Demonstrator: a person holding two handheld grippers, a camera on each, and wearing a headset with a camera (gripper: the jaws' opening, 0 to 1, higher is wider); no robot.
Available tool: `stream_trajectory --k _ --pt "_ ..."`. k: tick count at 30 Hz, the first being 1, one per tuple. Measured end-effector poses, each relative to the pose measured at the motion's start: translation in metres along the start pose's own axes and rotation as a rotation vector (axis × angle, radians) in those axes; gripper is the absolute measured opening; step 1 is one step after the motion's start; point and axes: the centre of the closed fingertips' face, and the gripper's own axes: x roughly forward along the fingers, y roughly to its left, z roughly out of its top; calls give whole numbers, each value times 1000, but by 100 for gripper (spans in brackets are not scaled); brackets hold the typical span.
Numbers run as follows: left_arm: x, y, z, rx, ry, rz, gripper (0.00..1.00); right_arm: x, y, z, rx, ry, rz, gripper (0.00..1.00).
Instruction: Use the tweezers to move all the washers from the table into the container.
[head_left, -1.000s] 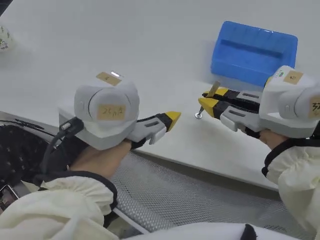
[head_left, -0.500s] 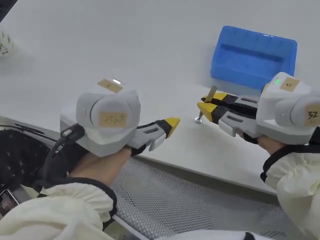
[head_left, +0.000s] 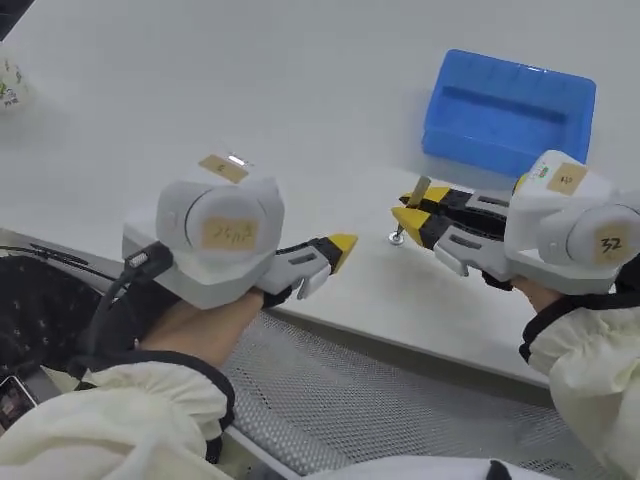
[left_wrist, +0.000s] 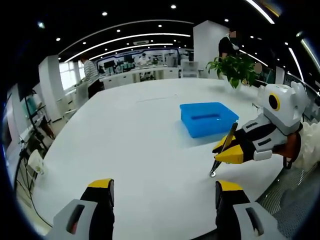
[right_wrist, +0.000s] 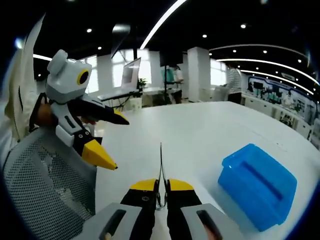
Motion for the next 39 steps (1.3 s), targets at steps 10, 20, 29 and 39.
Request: stream_trajectory --k 10,20,29,39 --pt "3 -3 -4 24 24 -12 88 -1 -5 -2 34 23 -18 2" --pt "3 -8 -3 57 20 -27 88 -6 -9 -3 124 53 -26 1" --pt "3 -10 -4 76 26 -28 90 -18 -10 12 147 47 -43 1" --pt "4 -17 -1 108 16 -52 90 -36 -15 50 71 7 -76 1"
